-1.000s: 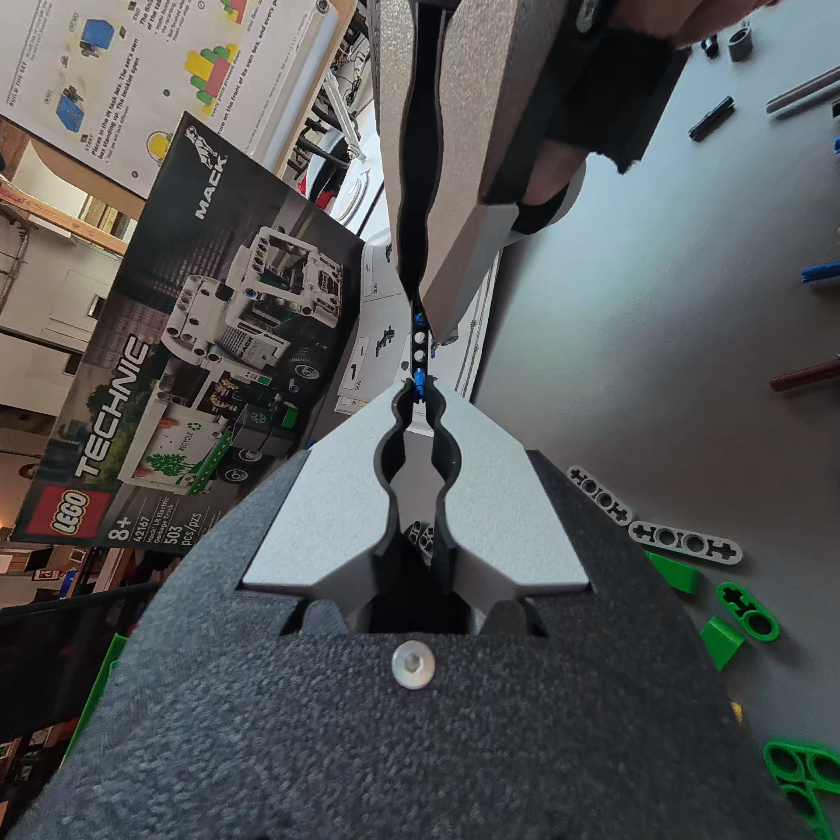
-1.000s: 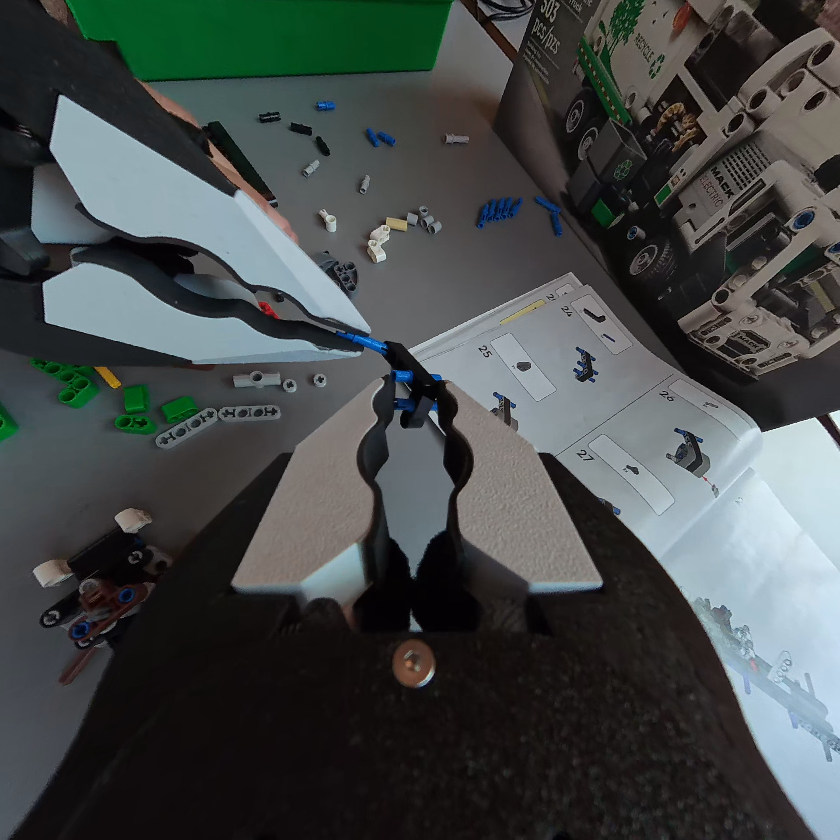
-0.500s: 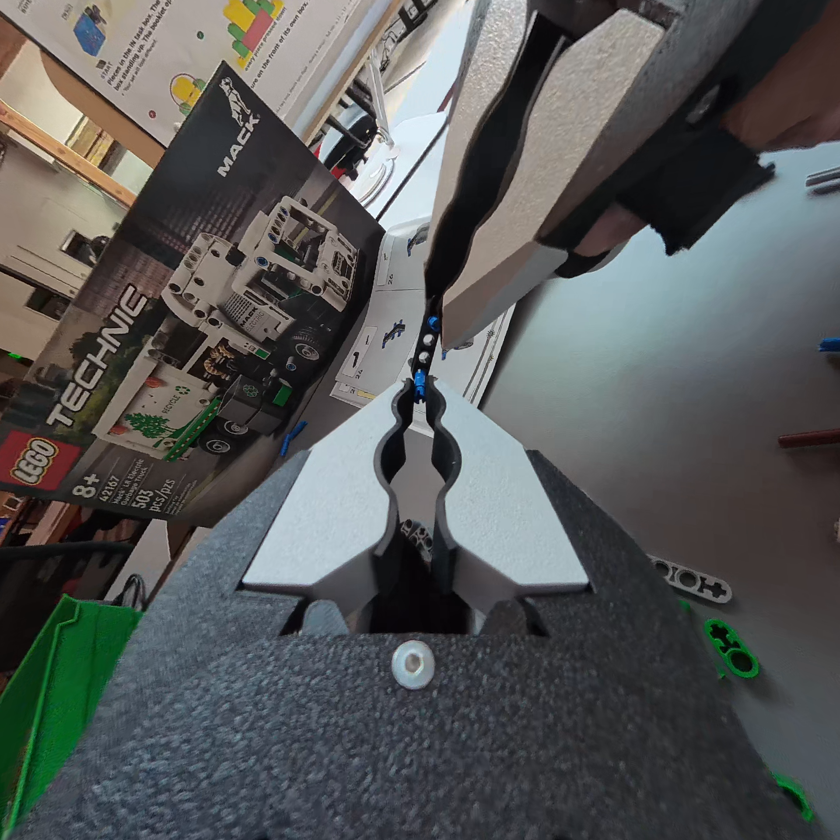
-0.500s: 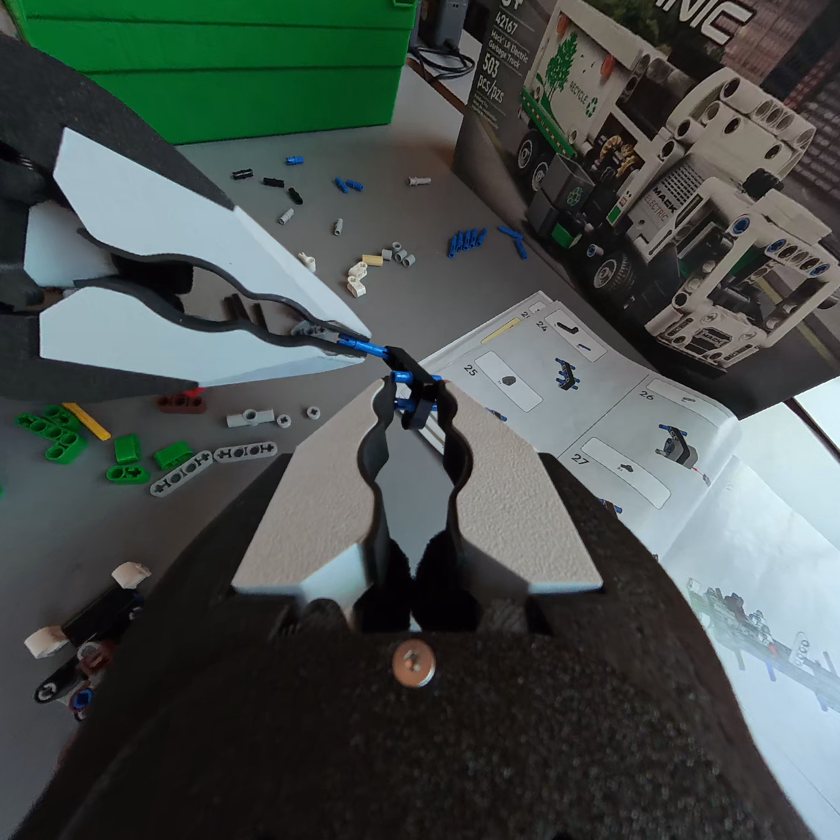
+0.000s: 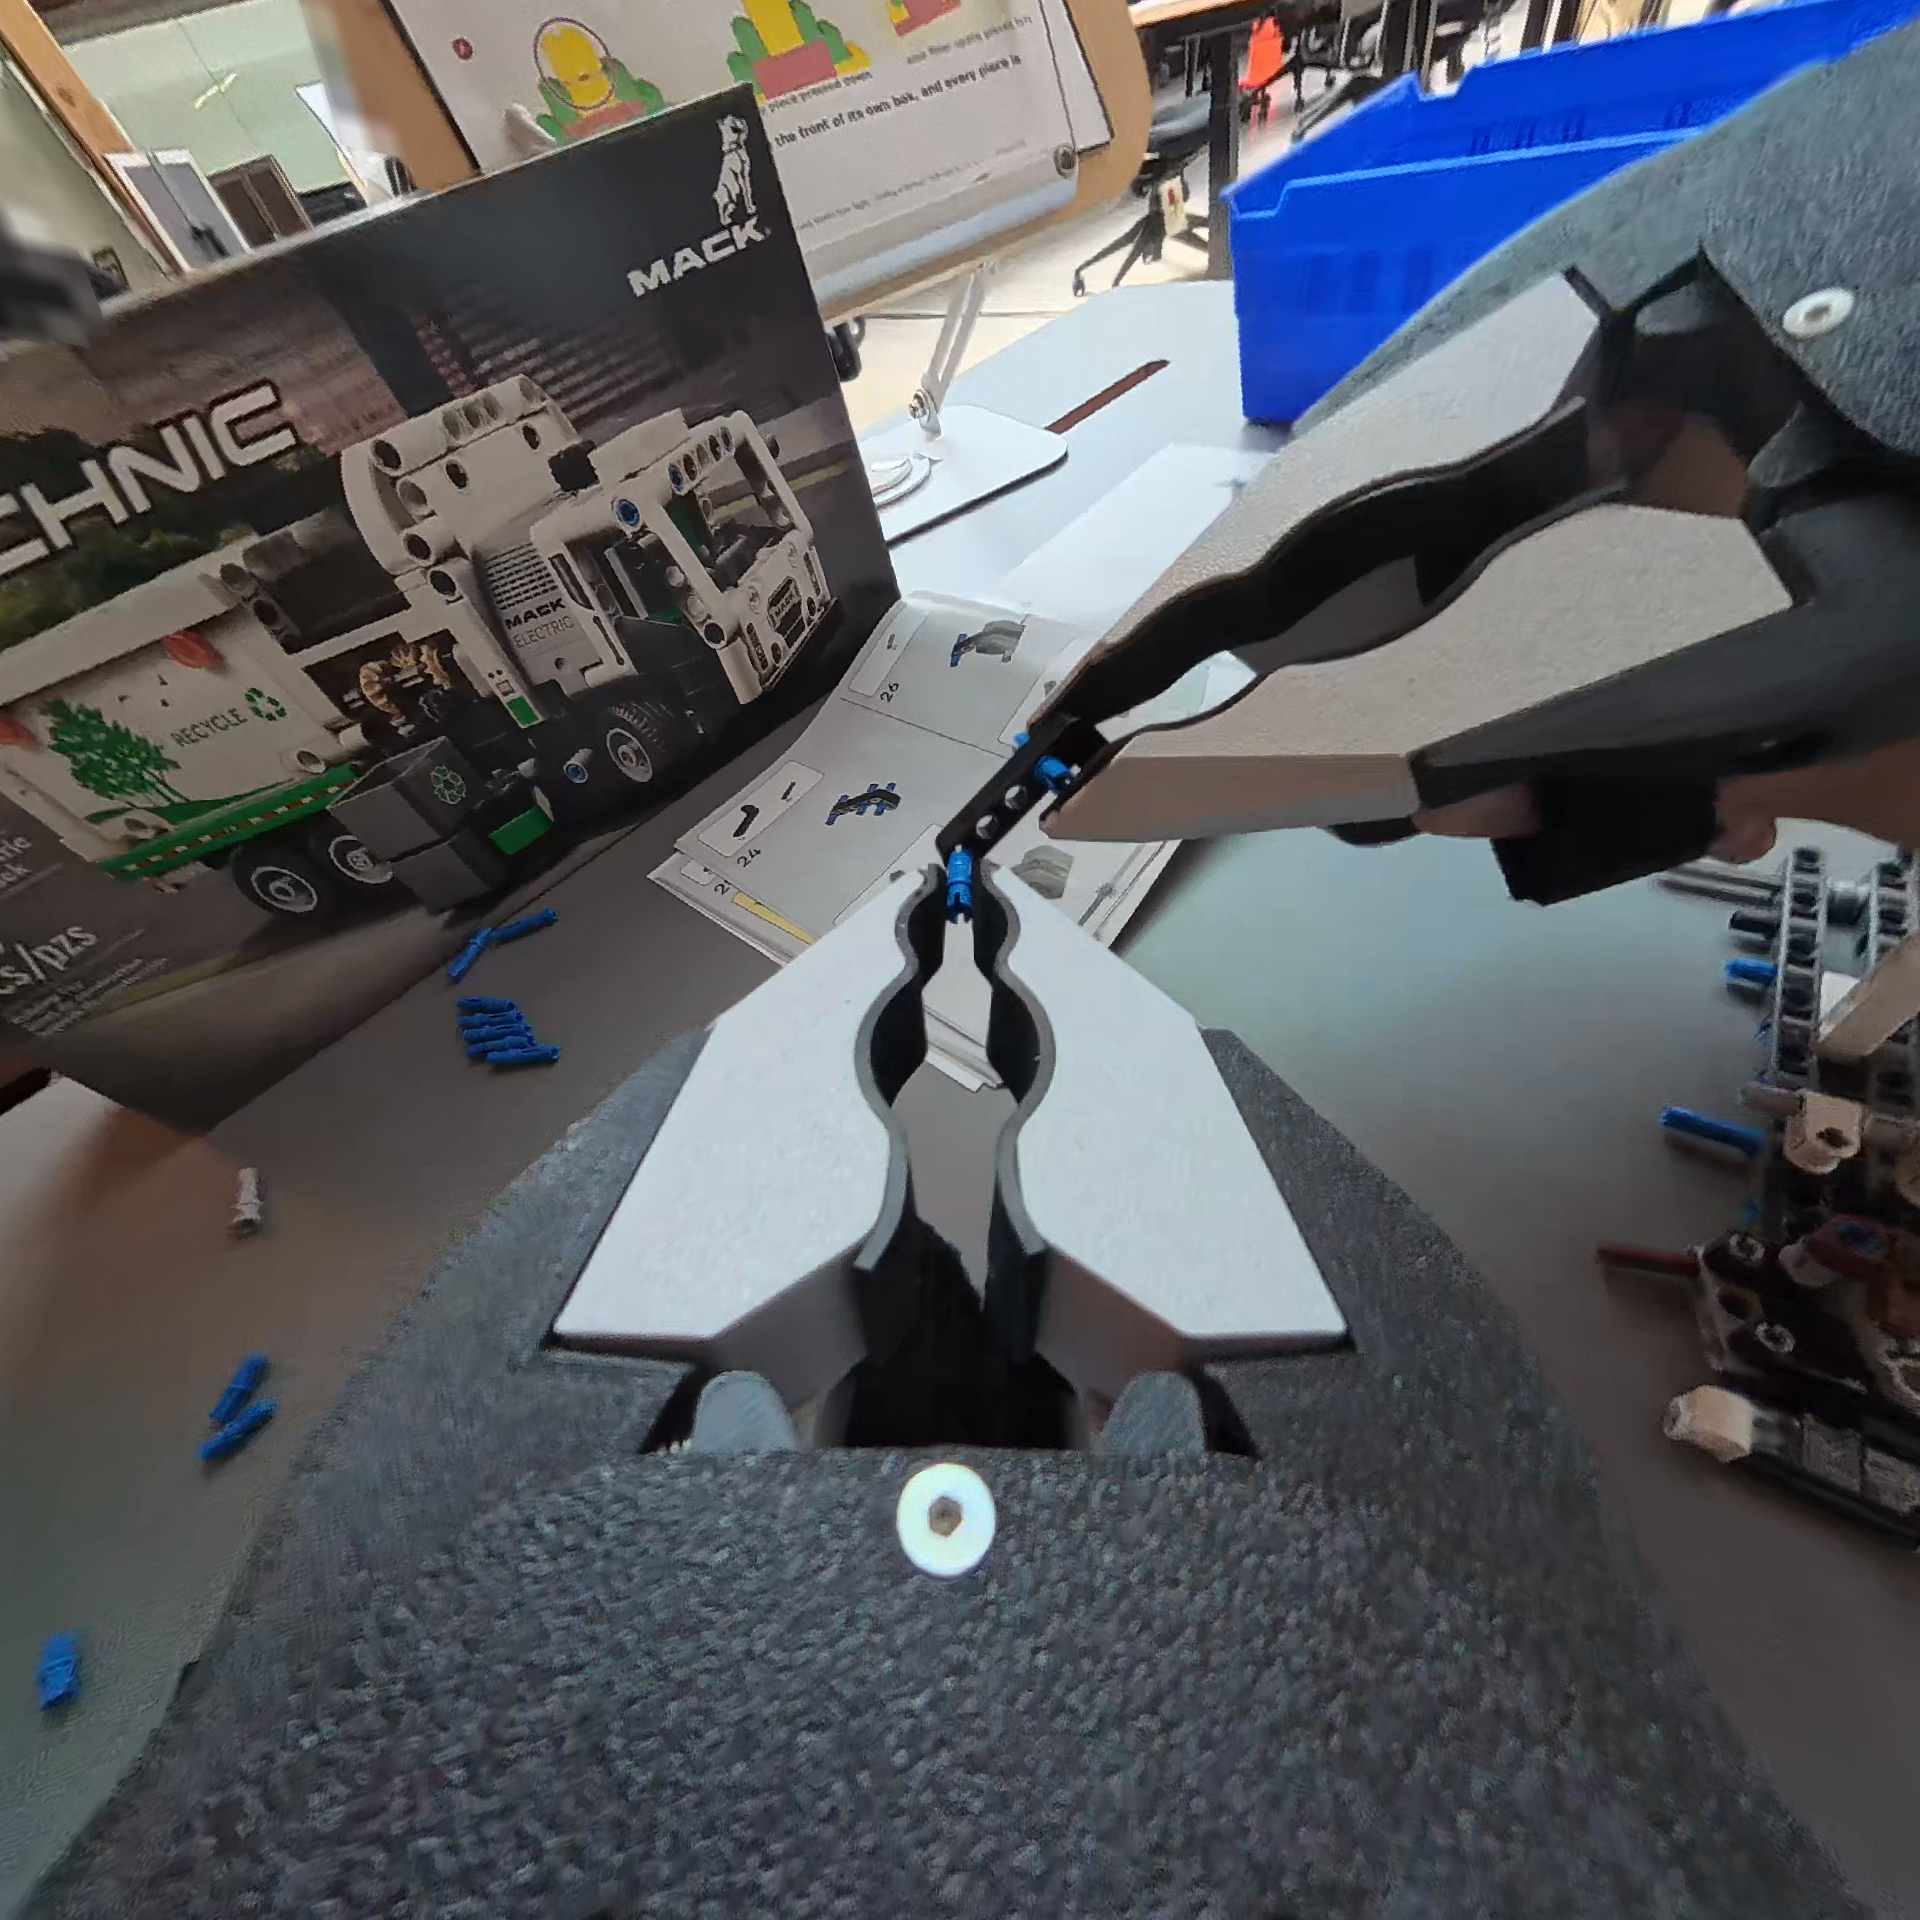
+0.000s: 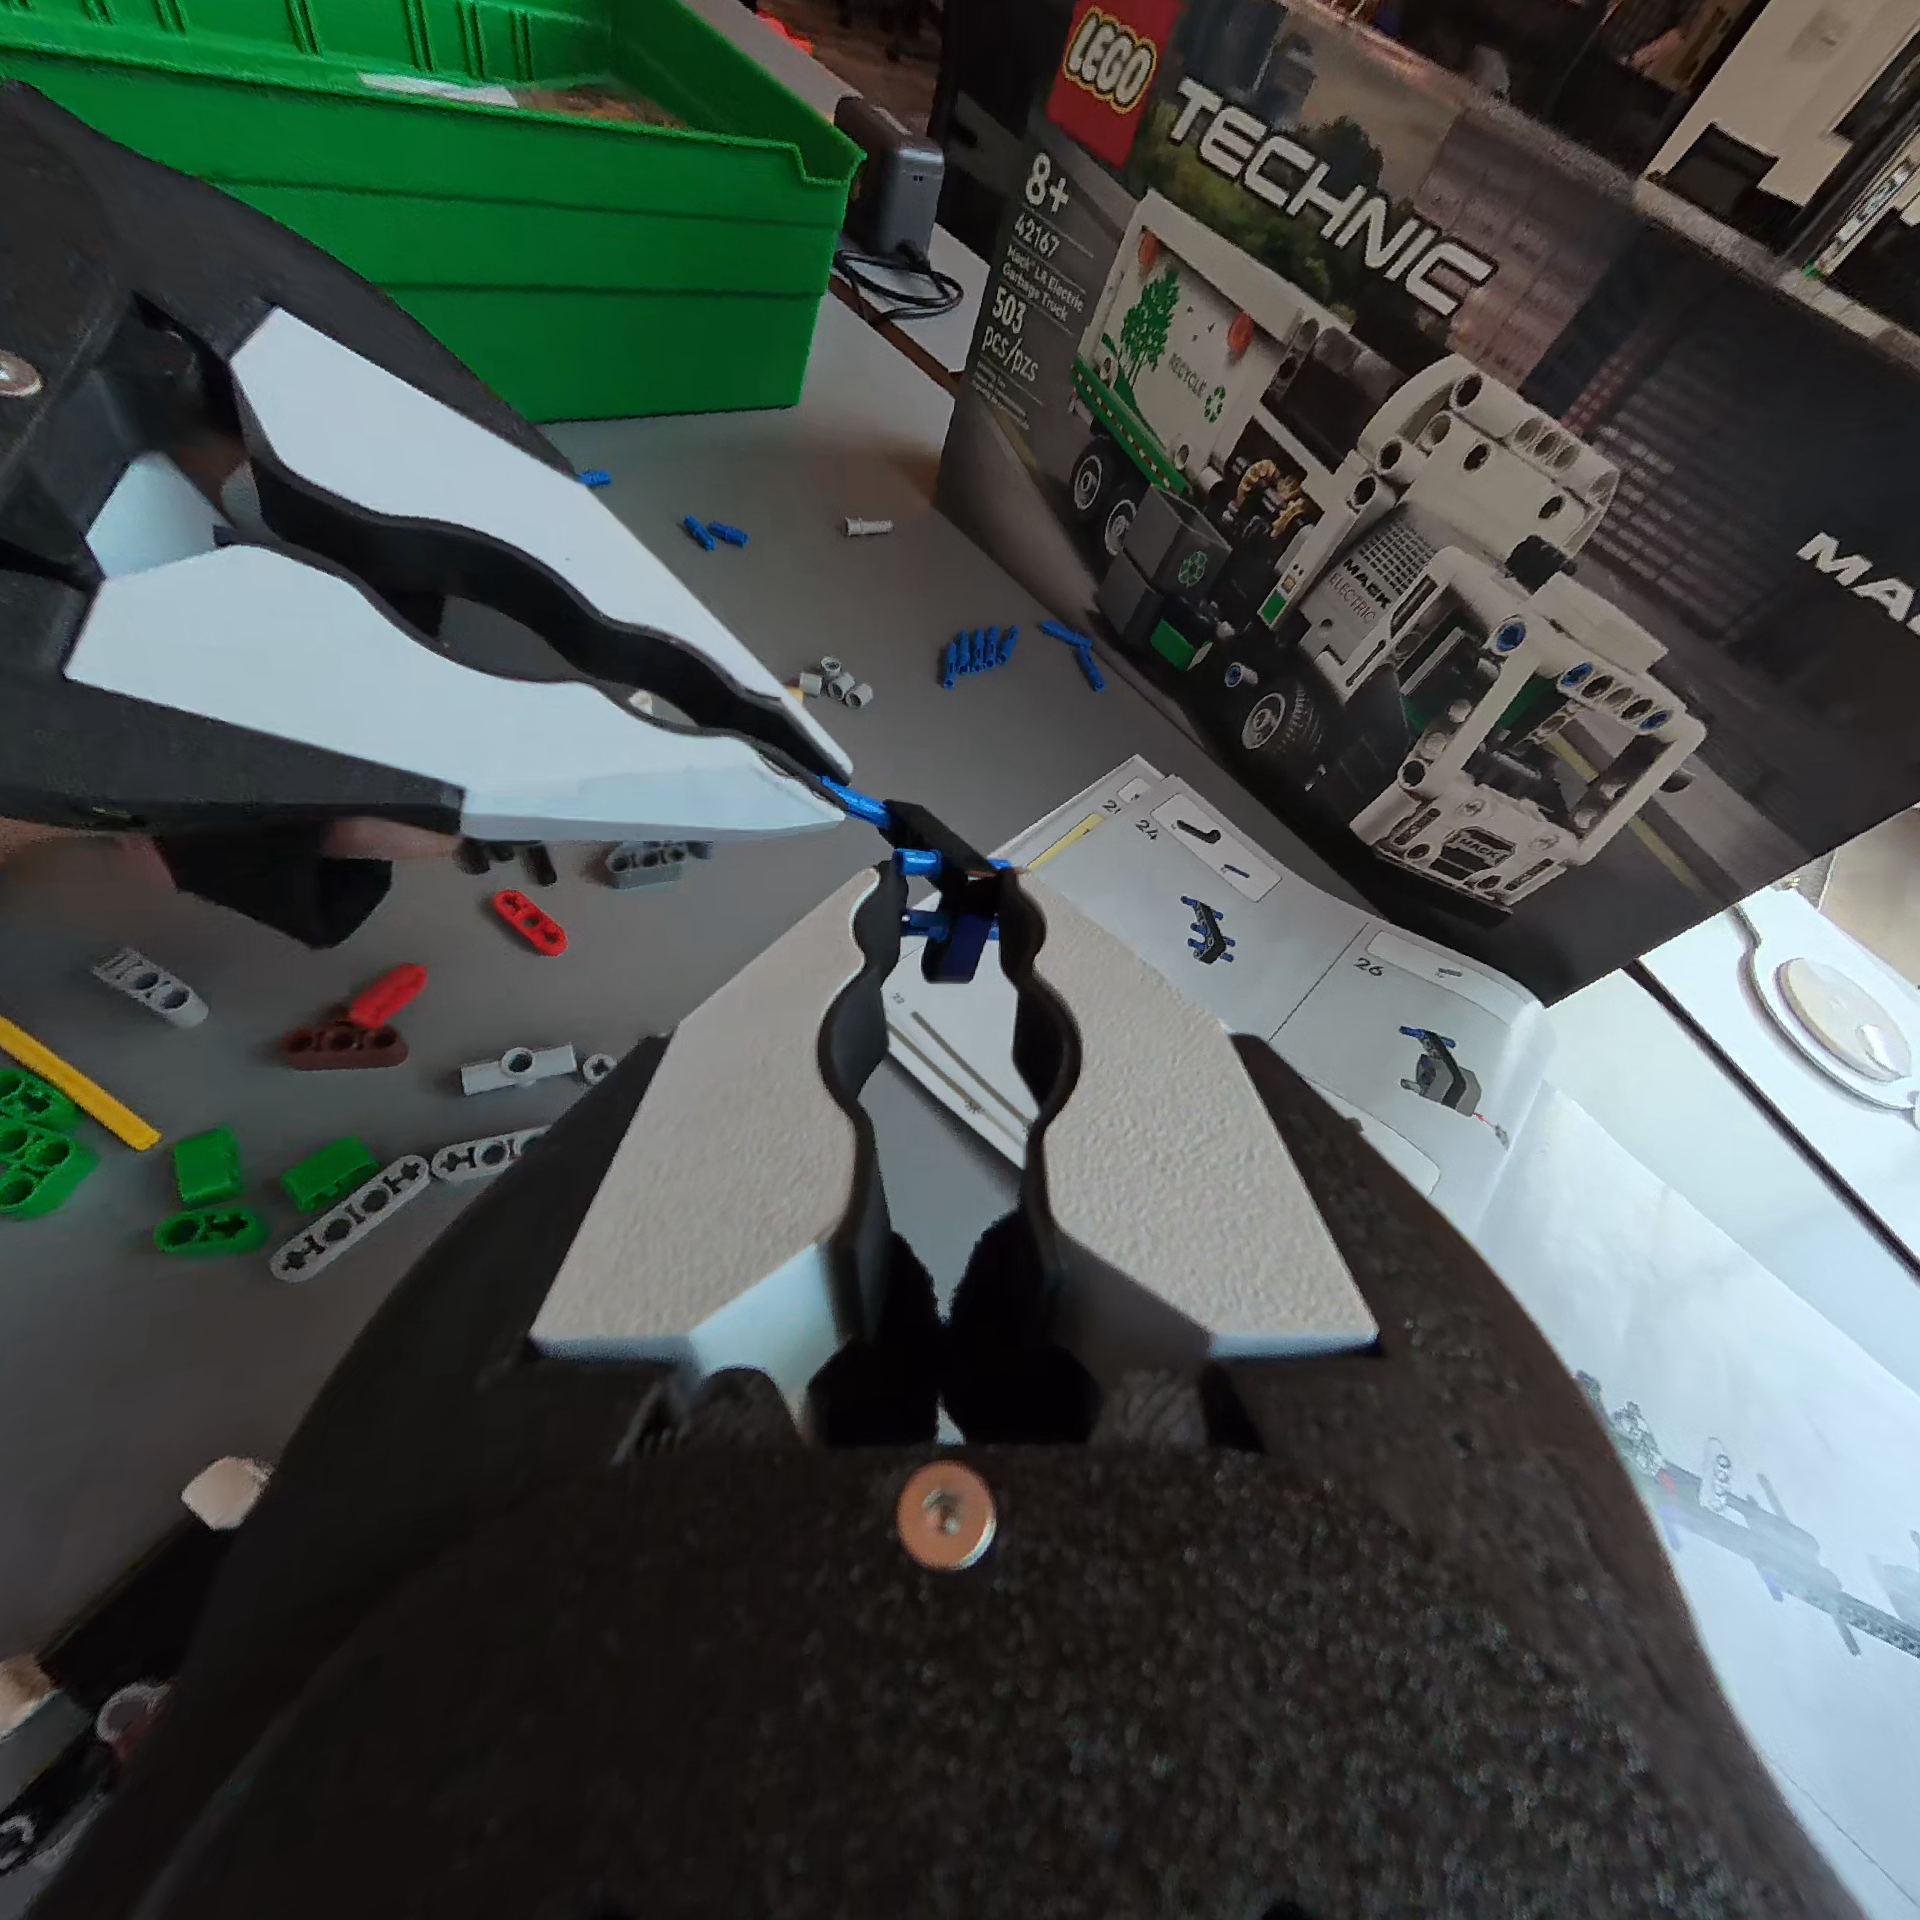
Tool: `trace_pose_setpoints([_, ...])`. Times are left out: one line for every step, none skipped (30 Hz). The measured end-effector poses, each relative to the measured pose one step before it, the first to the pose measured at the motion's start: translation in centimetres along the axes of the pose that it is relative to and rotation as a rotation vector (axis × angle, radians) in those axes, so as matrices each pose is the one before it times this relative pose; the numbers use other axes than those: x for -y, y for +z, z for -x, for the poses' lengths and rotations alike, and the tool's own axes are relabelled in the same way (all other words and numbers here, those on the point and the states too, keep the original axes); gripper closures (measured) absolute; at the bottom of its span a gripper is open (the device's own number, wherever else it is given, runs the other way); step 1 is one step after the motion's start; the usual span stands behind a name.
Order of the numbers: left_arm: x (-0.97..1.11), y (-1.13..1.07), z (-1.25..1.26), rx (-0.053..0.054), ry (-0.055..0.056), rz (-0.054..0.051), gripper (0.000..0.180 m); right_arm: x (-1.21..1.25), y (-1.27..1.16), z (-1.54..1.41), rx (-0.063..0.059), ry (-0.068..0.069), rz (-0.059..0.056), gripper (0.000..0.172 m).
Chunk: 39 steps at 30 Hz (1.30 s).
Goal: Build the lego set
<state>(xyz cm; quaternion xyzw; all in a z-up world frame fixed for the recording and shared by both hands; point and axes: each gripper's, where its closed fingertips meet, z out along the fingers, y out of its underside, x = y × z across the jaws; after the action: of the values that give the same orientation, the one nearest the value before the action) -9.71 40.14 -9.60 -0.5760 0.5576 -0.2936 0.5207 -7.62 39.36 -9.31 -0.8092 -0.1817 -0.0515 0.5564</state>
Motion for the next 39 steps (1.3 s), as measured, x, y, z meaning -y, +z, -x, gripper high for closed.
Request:
trace_pose_setpoints([0.163, 0.001, 0.179, -0.0063, -0.0420, -0.0126, 0.177, 0.197, 0.023, -0.093, -0.0014, 0.0145, -0.0087, 0.155])
trace_pose_setpoints([0.153, 0.017, 0.177, -0.0009, -0.0293, -0.0129, 0.177, 0.102, 0.090, -0.094, 0.0050, 0.0225, -0.0064, 0.155])
trace_pose_setpoints([0.170, 0.022, 0.155, 0.0015, -0.0237, -0.0127, 0.177, 0.163, 0.086, -0.108, 0.0064, 0.0265, -0.0137, 0.155])
trace_pose_setpoints([0.095, 0.052, 0.118, 0.0012, -0.0182, -0.0070, 0.177, 0.107, 0.060, -0.093, 0.0007, 0.0182, -0.0084, 0.155])
trace_pose_setpoints([0.115, 0.050, 0.124, 0.0001, -0.0213, -0.0071, 0.177, 0.097, 0.072, -0.098, -0.0086, 0.0038, -0.0091, 0.155])
trace_pose_setpoints([0.118, 0.040, 0.112, -0.0025, -0.0273, -0.0075, 0.177, 0.151, 0.041, -0.076, -0.0164, -0.0102, -0.0129, 0.155])
trace_pose_setpoints([0.084, 0.025, 0.115, -0.0023, -0.0269, -0.0051, 0.177, 0.145, 0.035, -0.051, -0.0209, -0.0182, -0.0098, 0.155])
trace_pose_setpoints([0.078, 0.012, 0.118, -0.0010, -0.0220, -0.0048, 0.177, 0.105, 0.067, -0.028, -0.0195, -0.0216, -0.0069, 0.155])
trace_pose_setpoints([0.014, 0.052, 0.076, 0.0016, -0.0065, 0.0003, 0.177, 0.125, 0.036, -0.042, -0.0164, -0.0149, -0.0076, 0.155])
trace_pose_setpoints([-0.047, 0.058, 0.089, 0.0057, 0.0091, 0.0042, 0.177, -0.036, 0.096, -0.010, -0.0089, -0.0035, 0.0029, 0.155])
trace_pose_setpoints([-0.017, 0.029, 0.049, 0.0048, 0.0094, 0.0015, 0.177, -0.056, 0.082, 0.007, -0.0011, 0.0010, 0.0017, 0.155])
trace_pose_setpoints([-0.055, 0.058, 0.007, 0.0020, 0.0064, 0.0042, 0.177, -0.006, 0.025, -0.029, 0.0032, 0.0053, -0.0009, 0.155])
trace_pose_setpoints([-0.086, 0.068, 0.020, 0.0020, 0.0080, 0.0070, 0.177, -0.098, 0.042, -0.011, 0.0029, 0.0068, 0.0068, 0.155])
trace_pose_setpoints([-0.069, 0.074, 0.034, 0.0022, 0.0066, 0.0057, 0.177, -0.062, 0.050, -0.002, 0.0000, 0.0014, 0.0035, 0.155])
trace_pose_setpoints([-0.143, 0.095, 0.021, 0.0014, 0.0054, 0.0097, 0.177, -0.062, 0.060, -0.004, -0.0016, -0.0040, 0.0045, 0.155])
trace_pose_setpoints([-0.212, 0.113, 0.018, 0.0010, 0.0077, 0.0134, 0.177, -0.136, 0.073, 0.030, -0.0019, -0.0049, 0.0106, 0.155])
trace_pose_setpoints([-0.317, 0.152, -0.057, -0.0040, 0.0085, 0.0183, 0.177, -0.111, 0.062, 0.083, 0.0029, -0.0050, 0.0098, 0.155])
trace_pose_setpoints([-0.532, 0.245, -0.200, -0.0147, 0.0076, 0.0305, 0.177, -0.021, -0.022, 0.178, 0.0117, -0.0002, 0.0046, 0.155])
trace_pose_setpoints([-0.646, 0.289, -0.253, -0.0177, 0.0040, 0.0355, 0.178, -0.303, 0.062, 0.209, 0.0135, 0.0018, 0.0231, 0.156])
trace_pose_setpoints([-0.653, 0.267, -0.264, -0.0194, 0.0045, 0.0341, 0.177, -0.625, 0.168, 0.180, 0.0138, -0.0092, 0.0410, 0.156])
trace_pose_setpoints([-0.441, 0.180, -0.246, -0.0171, 0.0024, 0.0206, 0.177, -0.475, 0.098, 0.108, 0.0151, 0.0041, 0.0243, 0.155])
trace_pose_setpoints([-0.268, 0.087, -0.153, -0.0096, 0.0010, 0.0113, 0.177, -0.240, 0.038, 0.059, 0.0168, 0.0276, 0.0031, 0.155])
trace_pose_setpoints([-0.277, 0.130, -0.143, -0.0072, 0.0080, 0.0158, 0.177, -0.347, 0.087, 0.055, 0.0184, 0.0226, 0.0148, 0.155])
trace_pose_setpoints([-0.180, 0.109, -0.120, -0.0051, 0.0068, 0.0102, 0.177, -0.257, 0.074, -0.016, 0.0136, 0.0149, 0.0089, 0.155])
trace_pose_setpoints([-0.062, 0.056, -0.100, -0.0036, 0.0025, 0.0039, 0.177, -0.092, 0.010, -0.024, 0.0107, 0.0150, -0.0021, 0.155])
trace_pose_setpoints([-0.054, 0.039, -0.074, -0.0035, 0.0026, 0.0043, 0.177, -0.084, 0.000, -0.003, 0.0109, 0.0119, 0.0024, 0.155])
trace_pose_setpoints([0.018, -0.012, -0.022, -0.0008, -0.0007, -0.0023, 0.177, -0.086, -0.013, -0.010, 0.0107, 0.0103, 0.0035, 0.155])
trace_pose_setpoints([0.125, -0.037, -0.007, 0.0001, -0.0035, -0.0074, 0.177, 0.081, -0.070, -0.069, 0.0084, 0.0147, -0.0094, 0.155])
trace_pose_setpoints([0.115, -0.021, -0.032, -0.0009, -0.0013, -0.0043, 0.177, 0.099, -0.083, -0.041, 0.0088, 0.0128, -0.0084, 0.155])
trace_pose_setpoints([0.172, -0.044, 0.010, 0.0020, -0.0025, -0.0087, 0.177, 0.105, -0.061, -0.028, 0.0059, 0.0067, -0.0074, 0.155])
trace_pose_setpoints([0.195, -0.061, -0.010, 0.0016, -0.0053, -0.0106, 0.177, 0.210, -0.107, -0.027, 0.0025, 0.0061, -0.0133, 0.155])
trace_pose_setpoints([0.191, -0.048, -0.051, -0.0002, -0.0072, -0.0105, 0.177, 0.210, -0.086, 0.055, 0.0041, -0.0001, -0.0109, 0.155])
trace_pose_setpoints([0.250, -0.094, 0.004, 0.0018, -0.0088, -0.0169, 0.177, 0.241, -0.105, 0.030, -0.0020, -0.0061, -0.0134, 0.155])
trace_pose_setpoints([0.272, -0.116, -0.010, 0.0020, -0.0060, -0.0172, 0.177, 0.308, -0.143, 0.043, -0.0030, -0.0023, -0.0177, 0.155])
trace_pose_setpoints([0.334, -0.168, 0.005, 0.0023, -0.0035, -0.0203, 0.177, 0.287, -0.129, 0.153, 0.0030, -0.0012, -0.0166, 0.155])
trace_pose_setpoints([0.414, -0.214, 0.021, 0.0031, -0.0003, -0.0244, 0.177, 0.307, -0.135, 0.109, 0.0001, -0.0009, -0.0203, 0.155])
trace_pose_setpoints([0.491, -0.242, 0.021, 0.0027, 0.0048, -0.0272, 0.177, 0.254, -0.108, 0.167, 0.0032, 0.0013, -0.0161, 0.155])
trace_pose_setpoints([0.415, -0.208, 0.026, 0.0019, 0.0074, -0.0208, 0.177, 0.303, -0.129, 0.190, 0.0060, 0.0046, -0.0203, 0.155])
trace_pose_setpoints([0.247, -0.145, 0.008, 0.0011, 0.0056, -0.0108, 0.177, 0.153, -0.084, 0.073, -0.0001, 0.0010, -0.0086, 0.155])
